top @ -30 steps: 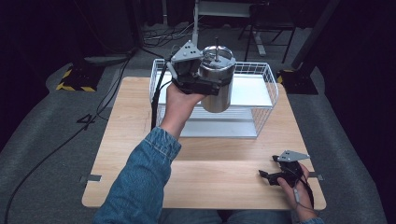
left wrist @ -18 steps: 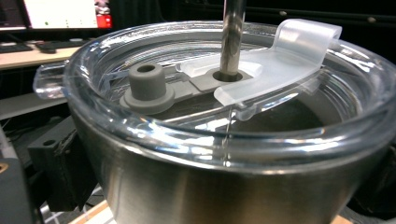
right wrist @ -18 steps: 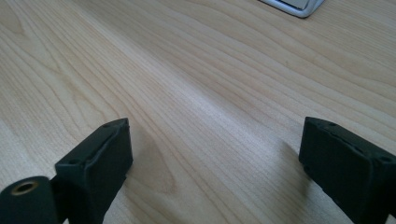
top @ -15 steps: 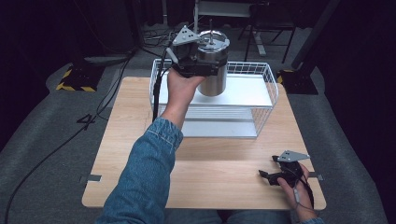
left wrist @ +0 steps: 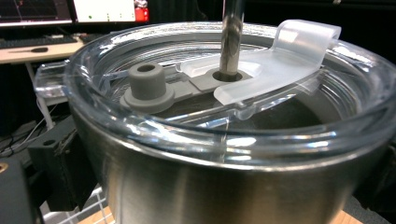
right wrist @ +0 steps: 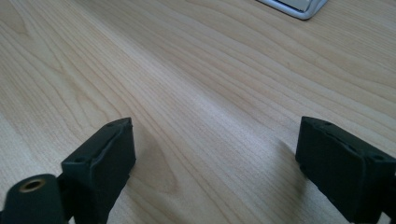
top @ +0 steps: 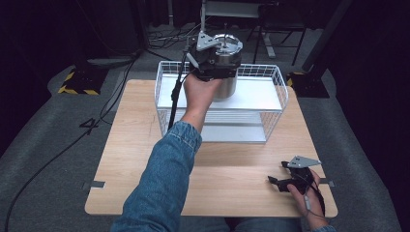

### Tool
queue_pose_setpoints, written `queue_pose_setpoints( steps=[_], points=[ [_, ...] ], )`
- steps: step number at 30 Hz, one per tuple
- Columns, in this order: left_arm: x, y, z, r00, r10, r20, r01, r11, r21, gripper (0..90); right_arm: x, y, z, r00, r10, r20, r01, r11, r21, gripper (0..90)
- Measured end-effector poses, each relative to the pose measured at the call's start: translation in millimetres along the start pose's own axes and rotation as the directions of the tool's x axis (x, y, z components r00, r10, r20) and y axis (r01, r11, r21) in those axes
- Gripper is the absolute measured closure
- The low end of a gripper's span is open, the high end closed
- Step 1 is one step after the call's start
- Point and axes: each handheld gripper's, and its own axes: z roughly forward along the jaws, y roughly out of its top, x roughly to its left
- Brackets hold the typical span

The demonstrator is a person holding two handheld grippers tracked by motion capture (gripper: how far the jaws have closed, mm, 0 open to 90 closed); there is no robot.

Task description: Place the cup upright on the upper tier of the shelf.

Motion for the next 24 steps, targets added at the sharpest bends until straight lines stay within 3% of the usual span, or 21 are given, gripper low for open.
queue_pose_setpoints(
  steps=[12,16,22,24],
  points=[
    [5.6,-9.7,12.7,0.9998,-0.017,0.006,0.017,0.9987,0.049,3.6,0.1,-0.1,-0.6,1.0,-0.007,-0.004,0.007,1.0,0.0,14.4],
    [7.4,-14.0,15.0,0.9995,-0.03,0.009,0.03,0.9985,0.046,3.6,0.5,-0.2,-0.4,1.0,-0.005,-0.003,0.005,1.0,-0.004,14.6],
    [-0.6,-13.7,18.7,0.9995,0.029,0.007,-0.03,0.9975,0.064,3.5,0.6,-0.2,-0.5,1.0,-0.006,-0.001,0.006,1.0,-0.003,14.9],
    [-2.2,-13.3,19.4,0.9996,0.028,0.003,-0.028,0.9974,0.067,3.5,0.7,-0.2,-0.5,1.0,-0.008,0.0,0.008,1.0,-0.004,15.1]
  ],
)
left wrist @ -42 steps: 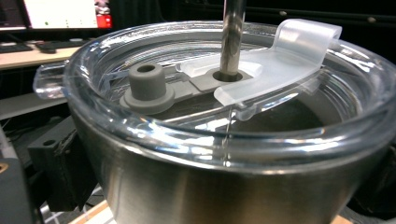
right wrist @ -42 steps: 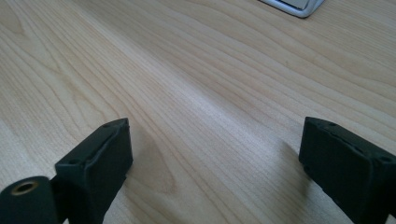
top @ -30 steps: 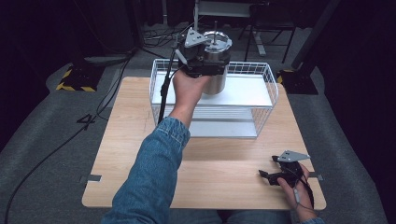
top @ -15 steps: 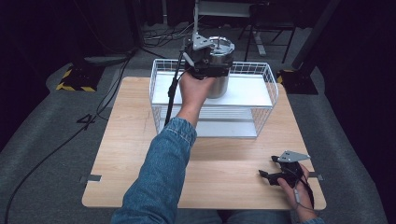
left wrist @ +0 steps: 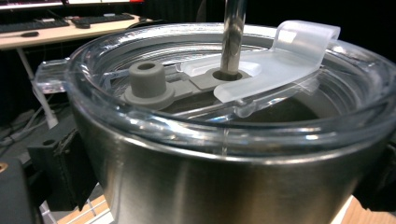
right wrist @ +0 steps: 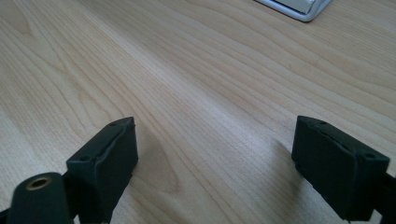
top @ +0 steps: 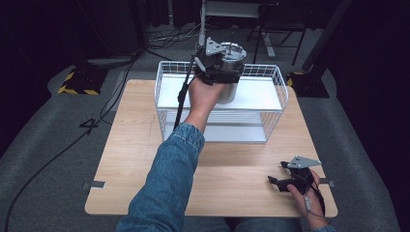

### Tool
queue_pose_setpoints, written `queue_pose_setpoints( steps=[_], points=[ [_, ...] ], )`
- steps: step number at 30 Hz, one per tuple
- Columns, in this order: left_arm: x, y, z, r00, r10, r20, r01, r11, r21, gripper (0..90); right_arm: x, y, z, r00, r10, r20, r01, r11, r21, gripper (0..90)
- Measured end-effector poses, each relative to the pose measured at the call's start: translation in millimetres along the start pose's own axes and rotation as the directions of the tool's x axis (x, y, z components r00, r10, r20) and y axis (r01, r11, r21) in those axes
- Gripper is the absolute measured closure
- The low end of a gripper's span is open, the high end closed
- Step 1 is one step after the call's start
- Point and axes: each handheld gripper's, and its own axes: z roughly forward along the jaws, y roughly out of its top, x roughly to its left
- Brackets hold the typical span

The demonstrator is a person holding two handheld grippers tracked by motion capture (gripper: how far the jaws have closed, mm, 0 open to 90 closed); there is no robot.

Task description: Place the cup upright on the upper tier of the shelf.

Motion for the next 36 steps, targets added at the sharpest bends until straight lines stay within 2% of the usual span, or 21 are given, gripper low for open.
queue_pose_setpoints(
  steps=[17,21,26,36],
  points=[
    [-0.7,0.1,0.1,1.0,0.001,-0.007,-0.001,1.0,-0.006,2.1,0.0,-0.1,-0.2,1.0,0.002,-0.003,-0.002,1.0,0.0,15.6],
    [0.4,0.5,-2.6,0.9997,0.021,0.014,-0.021,0.9993,-0.03,0.0,-0.2,-0.1,-0.3,1.0,0.002,-0.005,-0.002,1.0,0.001,15.6],
    [2.6,0.3,-8.1,0.9994,0.02,0.027,-0.019,0.9982,-0.057,0.0,-0.3,-0.1,-0.3,1.0,0.002,-0.005,-0.002,1.0,0.001,15.7],
    [5.1,0.9,-26.9,0.9983,0.023,0.054,-0.019,0.9971,-0.074,0.0,-0.4,-0.1,-0.2,1.0,0.0,-0.005,0.0,1.0,0.001,15.6]
  ],
)
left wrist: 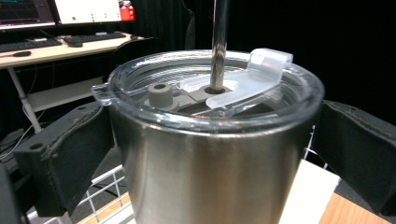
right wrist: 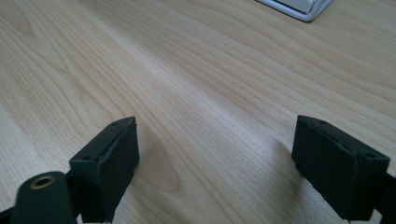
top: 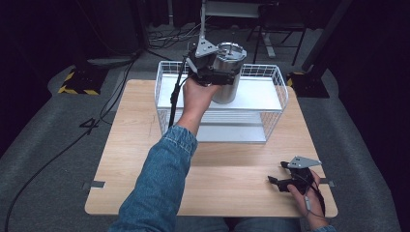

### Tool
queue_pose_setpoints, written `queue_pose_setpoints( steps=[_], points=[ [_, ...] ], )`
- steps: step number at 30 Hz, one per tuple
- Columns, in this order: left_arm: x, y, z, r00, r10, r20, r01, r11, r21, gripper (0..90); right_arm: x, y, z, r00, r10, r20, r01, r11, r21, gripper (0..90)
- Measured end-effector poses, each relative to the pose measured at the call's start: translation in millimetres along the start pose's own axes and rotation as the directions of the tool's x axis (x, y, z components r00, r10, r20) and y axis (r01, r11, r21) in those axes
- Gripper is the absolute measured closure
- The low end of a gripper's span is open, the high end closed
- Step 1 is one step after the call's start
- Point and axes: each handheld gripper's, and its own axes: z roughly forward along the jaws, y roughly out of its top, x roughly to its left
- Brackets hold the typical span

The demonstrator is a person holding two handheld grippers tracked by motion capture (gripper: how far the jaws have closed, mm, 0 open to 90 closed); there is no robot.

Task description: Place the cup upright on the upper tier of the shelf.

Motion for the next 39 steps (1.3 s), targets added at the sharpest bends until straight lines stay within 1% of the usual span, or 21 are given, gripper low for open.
queue_pose_setpoints(
  steps=[4,7,12,14,20,24,33,37,39],
  points=[
    [-2.3,0.8,-11.3,0.9997,0.023,-0.005,-0.023,0.9997,-0.002,0.0,0.0,0.0,0.0,1.0,0.0,0.0,0.0,1.0,0.001,15.6],
    [-2.0,1.0,-19.5,0.9997,0.024,0.002,-0.024,0.9997,-0.003,0.0,0.0,0.0,0.0,1.0,0.0,0.0,0.0,1.0,0.001,15.6],
    [-3.1,1.2,-35.6,0.9998,0.015,0.016,-0.015,0.9996,-0.024,0.0,-0.1,0.1,0.0,1.0,0.0,-0.001,0.0,1.0,0.001,15.6],
    [-5.0,1.0,-42.2,0.9996,0.018,0.024,-0.017,0.9995,-0.027,0.0,-0.1,0.1,0.0,1.0,0.001,-0.001,-0.001,1.0,0.001,15.6],
    [-12.9,1.7,-63.0,0.9977,0.048,0.047,-0.047,0.9983,-0.033,0.0,0.0,0.1,0.2,1.0,0.001,0.0,-0.001,1.0,0.0,15.5],
    [-18.9,0.6,-79.1,0.9965,0.057,0.061,-0.055,0.9976,-0.042,0.0,-0.1,0.1,0.2,1.0,0.001,-0.001,-0.001,1.0,0.0,15.5],
    [-34.8,-5.1,-112.8,0.9913,0.099,0.087,-0.094,0.994,-0.057,0.0,-0.3,2.0,2.4,0.9999,-0.006,-0.012,0.006,1.0,0.002,14.7],
    [-38.6,-9.9,-127.5,0.9891,0.104,0.104,-0.099,0.9935,-0.056,0.0,-0.4,2.6,3.1,0.9999,-0.01,-0.014,0.01,0.9999,0.002,14.7],
    [-39.9,-13.8,-134.3,0.9888,0.101,0.11,-0.095,0.9938,-0.058,0.0,-0.3,2.7,3.1,0.9999,-0.009,-0.014,0.009,1.0,0.003,14.7]
  ],
)
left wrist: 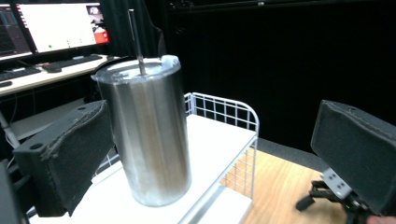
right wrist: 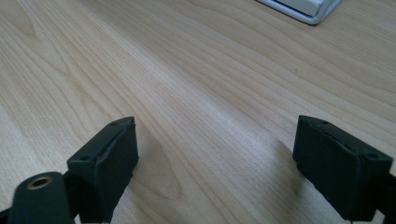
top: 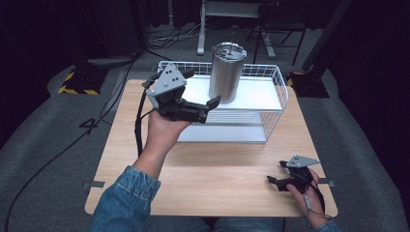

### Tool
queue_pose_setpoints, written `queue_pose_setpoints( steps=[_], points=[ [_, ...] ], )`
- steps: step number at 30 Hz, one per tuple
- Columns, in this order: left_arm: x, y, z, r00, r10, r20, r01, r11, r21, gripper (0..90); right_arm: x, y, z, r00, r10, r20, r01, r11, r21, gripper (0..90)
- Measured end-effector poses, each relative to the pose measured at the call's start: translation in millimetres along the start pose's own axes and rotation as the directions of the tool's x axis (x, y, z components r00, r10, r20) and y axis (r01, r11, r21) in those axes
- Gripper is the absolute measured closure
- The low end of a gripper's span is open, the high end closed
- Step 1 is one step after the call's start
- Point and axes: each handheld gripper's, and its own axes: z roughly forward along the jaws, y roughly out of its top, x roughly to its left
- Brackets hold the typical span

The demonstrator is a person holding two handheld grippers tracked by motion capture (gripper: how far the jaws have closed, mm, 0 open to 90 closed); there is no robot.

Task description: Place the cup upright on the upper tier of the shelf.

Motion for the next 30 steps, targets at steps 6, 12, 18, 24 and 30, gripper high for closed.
queue_pose_setpoints(
  steps=[6,12,18,24,30],
  points=[
    [-3.0,-14.2,-17.4,0.9997,-0.014,0.02,0.014,0.9999,0.008,0.0,-0.2,0.1,0.1,1.0,-0.001,-0.001,0.001,1.0,0.001,14.7],
    [-4.6,-32.5,-31.1,0.9988,-0.023,0.044,0.022,0.9994,0.027,0.0,-0.3,0.6,0.7,1.0,-0.001,-0.002,0.001,1.0,0.0,14.7],
    [-2.1,-54.8,-47.1,0.9979,-0.053,0.037,0.052,0.9984,0.023,0.0,-0.3,0.7,0.9,1.0,0.0,-0.002,0.0,1.0,-0.001,14.6],
    [4.2,-77.7,-59.0,0.997,-0.072,0.027,0.071,0.9969,0.035,0.0,-0.2,0.7,0.9,1.0,0.0,-0.002,0.0,1.0,-0.001,14.6],
    [4.7,-104.6,-65.5,0.9971,-0.075,0.01,0.074,0.9947,0.072,0.0,-0.2,0.7,0.9,1.0,0.0,-0.002,0.0,1.0,-0.001,14.7]
  ],
)
